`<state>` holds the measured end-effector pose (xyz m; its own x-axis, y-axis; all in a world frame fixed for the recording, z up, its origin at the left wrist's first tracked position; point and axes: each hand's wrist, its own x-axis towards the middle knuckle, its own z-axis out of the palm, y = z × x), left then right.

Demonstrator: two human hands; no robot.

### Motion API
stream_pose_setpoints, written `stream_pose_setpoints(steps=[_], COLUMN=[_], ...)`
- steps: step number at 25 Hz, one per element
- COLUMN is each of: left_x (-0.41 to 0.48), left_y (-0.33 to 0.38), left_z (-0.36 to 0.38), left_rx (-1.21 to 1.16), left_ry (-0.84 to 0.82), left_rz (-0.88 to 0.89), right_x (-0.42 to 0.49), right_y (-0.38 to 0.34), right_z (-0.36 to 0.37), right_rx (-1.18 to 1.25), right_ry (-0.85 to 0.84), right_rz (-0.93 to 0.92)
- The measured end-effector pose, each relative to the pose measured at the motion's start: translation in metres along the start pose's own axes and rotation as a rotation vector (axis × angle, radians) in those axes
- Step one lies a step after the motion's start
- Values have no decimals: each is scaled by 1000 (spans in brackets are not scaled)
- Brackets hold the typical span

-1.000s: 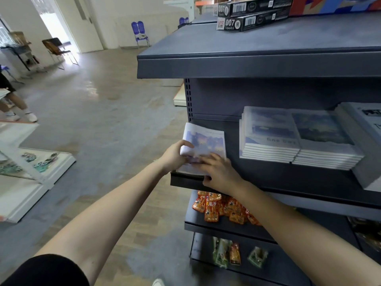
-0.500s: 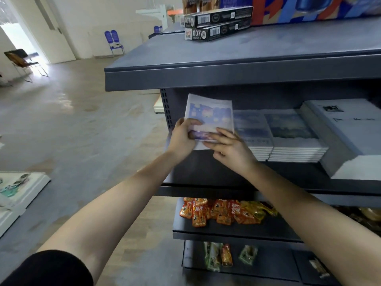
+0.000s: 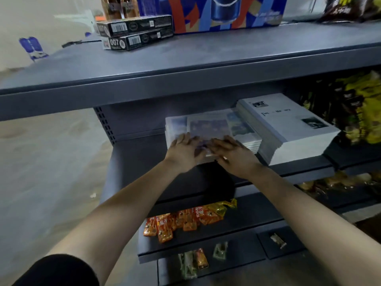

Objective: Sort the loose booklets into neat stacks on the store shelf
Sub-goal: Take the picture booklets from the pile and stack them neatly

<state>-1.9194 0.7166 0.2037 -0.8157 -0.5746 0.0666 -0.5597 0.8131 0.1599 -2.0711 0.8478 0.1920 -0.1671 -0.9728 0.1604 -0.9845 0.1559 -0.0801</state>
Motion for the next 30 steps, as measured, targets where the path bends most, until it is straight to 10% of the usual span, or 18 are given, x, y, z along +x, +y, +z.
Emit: stream_pose_setpoints(steps=[30], left_x=[9], left_y=[12], left_z=[9], left_rx=[84], left_ry=[-73], left_rz=[-233], right_x=[35], right_y=[-10], right_z=[18], right_rx=[242], right_ry=[77], right_rz=[103])
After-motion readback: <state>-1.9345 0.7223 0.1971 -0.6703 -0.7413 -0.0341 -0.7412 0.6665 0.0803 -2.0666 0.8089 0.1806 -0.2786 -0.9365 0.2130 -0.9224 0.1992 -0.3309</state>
